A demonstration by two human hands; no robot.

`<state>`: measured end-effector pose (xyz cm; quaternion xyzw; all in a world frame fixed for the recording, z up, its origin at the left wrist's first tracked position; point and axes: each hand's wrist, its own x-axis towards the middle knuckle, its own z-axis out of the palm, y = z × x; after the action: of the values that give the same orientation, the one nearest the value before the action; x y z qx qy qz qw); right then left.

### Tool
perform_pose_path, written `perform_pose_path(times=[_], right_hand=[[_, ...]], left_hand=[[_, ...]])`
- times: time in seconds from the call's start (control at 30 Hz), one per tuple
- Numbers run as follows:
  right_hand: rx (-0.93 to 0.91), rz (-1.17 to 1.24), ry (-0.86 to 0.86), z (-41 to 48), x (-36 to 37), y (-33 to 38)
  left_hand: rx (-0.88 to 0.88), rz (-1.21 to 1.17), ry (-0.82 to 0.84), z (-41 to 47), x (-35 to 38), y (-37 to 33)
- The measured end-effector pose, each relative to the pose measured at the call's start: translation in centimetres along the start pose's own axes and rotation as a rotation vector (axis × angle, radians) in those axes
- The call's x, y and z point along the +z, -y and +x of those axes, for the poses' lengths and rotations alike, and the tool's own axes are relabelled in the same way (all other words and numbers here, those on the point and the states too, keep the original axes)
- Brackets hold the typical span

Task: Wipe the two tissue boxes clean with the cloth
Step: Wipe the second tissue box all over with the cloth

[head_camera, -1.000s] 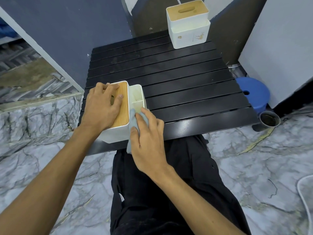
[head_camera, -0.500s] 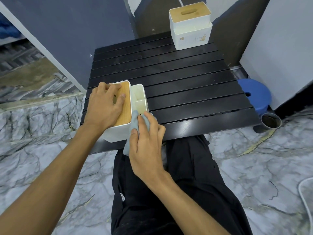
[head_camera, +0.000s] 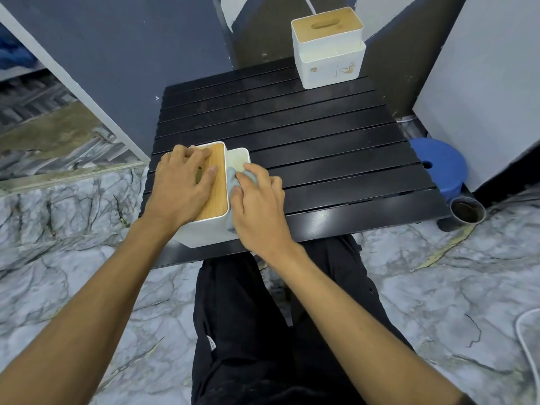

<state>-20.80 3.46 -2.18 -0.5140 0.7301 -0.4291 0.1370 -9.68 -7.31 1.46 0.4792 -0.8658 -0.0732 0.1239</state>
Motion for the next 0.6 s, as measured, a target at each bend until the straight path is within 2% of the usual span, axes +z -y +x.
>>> perform_pose_path(times=[0.3, 0.6], right_hand=[[-0.048, 0.064, 0.025, -2.4, -0.1, -0.1], [-0.061, 0.022, 0.033, 0.6, 0.0, -0.5]], left_hand=[[-0.013, -0.001, -0.012, 0.0, 0.1, -0.1], [-0.017, -0.004, -0.012, -0.1, -0.1, -0.3]])
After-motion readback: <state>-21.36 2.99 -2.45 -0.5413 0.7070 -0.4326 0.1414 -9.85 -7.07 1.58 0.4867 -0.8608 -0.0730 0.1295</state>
